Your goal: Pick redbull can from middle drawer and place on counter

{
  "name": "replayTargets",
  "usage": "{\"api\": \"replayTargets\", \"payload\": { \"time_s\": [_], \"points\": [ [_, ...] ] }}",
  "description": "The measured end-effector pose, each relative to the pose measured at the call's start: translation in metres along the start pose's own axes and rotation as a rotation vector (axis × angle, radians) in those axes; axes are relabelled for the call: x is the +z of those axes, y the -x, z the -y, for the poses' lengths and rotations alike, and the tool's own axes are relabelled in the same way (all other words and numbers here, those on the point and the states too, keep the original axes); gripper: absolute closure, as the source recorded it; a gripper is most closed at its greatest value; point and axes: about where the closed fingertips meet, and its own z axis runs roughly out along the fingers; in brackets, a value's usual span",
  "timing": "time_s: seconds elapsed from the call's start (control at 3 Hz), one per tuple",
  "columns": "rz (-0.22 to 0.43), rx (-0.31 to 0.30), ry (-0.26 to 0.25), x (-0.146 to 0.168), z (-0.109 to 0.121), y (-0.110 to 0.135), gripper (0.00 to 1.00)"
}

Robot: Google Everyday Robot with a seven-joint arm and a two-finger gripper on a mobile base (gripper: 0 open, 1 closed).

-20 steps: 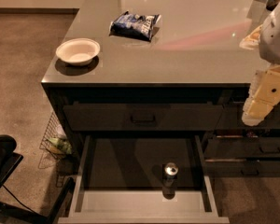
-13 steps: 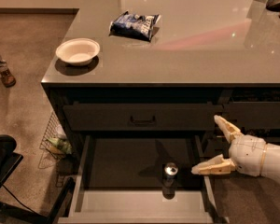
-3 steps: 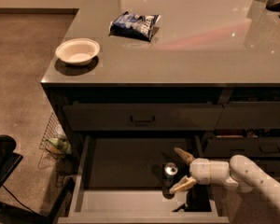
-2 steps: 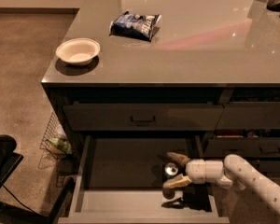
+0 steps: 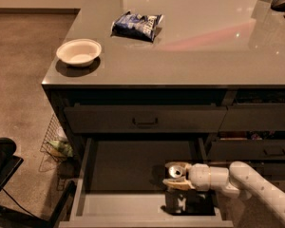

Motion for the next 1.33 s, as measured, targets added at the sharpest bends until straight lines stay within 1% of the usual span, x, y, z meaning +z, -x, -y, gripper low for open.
{"api": "replayTargets", "payload": {
  "time_s": [0.33,0.67,1.0,1.33],
  "points": [
    [0.087,0.016,0.004,-0.027,-0.036,0.053,0.88],
    [0.143,0.026,0.041,-0.062,-0.051,0.127,1.00],
    [0.149,0.034,0.059,-0.088,-0.036,0.211,1.00],
    [0.116,0.028,0.028,-0.109,-0.001,0.308,1.00]
  ]
}}
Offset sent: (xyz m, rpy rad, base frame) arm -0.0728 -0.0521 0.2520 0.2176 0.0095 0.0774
